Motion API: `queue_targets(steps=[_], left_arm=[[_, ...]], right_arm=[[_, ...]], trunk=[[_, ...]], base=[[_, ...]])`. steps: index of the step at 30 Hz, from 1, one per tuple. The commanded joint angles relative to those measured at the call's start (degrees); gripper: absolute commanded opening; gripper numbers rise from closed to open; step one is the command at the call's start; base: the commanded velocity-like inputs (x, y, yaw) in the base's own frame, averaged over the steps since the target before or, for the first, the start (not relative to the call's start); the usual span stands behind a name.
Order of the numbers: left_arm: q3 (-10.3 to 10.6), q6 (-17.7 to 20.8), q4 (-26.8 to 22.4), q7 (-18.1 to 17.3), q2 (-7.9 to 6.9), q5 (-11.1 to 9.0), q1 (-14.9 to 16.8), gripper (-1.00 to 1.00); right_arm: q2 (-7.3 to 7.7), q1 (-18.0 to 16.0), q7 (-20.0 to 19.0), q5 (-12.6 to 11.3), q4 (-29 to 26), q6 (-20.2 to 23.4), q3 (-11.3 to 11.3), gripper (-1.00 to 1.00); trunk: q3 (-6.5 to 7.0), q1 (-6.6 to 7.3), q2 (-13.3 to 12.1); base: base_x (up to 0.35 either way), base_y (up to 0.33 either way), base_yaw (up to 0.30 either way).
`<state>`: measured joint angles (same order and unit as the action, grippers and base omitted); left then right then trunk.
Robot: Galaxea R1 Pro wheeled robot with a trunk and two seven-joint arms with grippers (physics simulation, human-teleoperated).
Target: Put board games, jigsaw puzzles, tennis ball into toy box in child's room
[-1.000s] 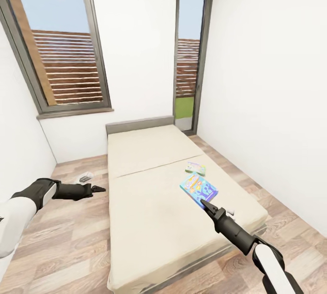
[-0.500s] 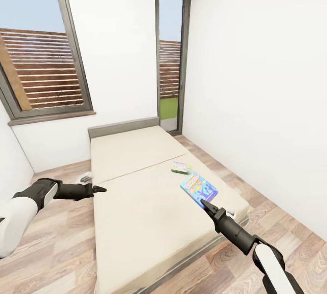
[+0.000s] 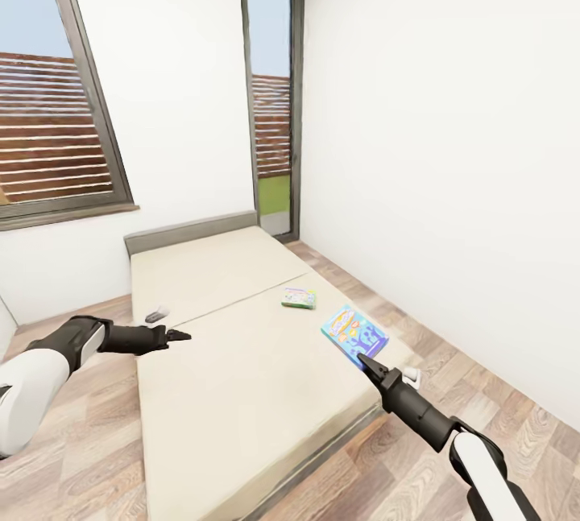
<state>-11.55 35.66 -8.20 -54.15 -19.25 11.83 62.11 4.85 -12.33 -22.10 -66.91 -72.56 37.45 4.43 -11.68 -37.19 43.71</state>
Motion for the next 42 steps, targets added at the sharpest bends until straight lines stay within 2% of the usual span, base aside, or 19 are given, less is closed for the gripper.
queue_targets(steps=[1, 36, 42], left_arm=[[-0.49, 0.38, -0.06, -0.31, 0.0, 0.56, 0.03, 1.0], [-0.31, -0.01, -0.08, -0.62, -0.15, 0.55, 0.03, 1.0], [-0.31, -0.22, -0.06, -0.31, -0.02, 0.56, 0.03, 1.0]], right_arm=[[0.02, -0.06, -0.04, -0.41, 0.02, 0.43, 0.14, -1.0], [0.16, -0.06, -0.08, -0.41, 1.53, 0.43, 0.41, -1.0], [0.23, -0.06, -0.13, -0.41, 1.55, 0.44, 0.46, -1.0]], trunk=[[-0.04, -0.01, 0.07], [1.64, -0.01, 0.07], [1.94, -0.01, 0.07]], base=[[0.0, 0.0, -0.222], [0.0, 0.0, -0.222], [0.115, -0.049, -0.222]])
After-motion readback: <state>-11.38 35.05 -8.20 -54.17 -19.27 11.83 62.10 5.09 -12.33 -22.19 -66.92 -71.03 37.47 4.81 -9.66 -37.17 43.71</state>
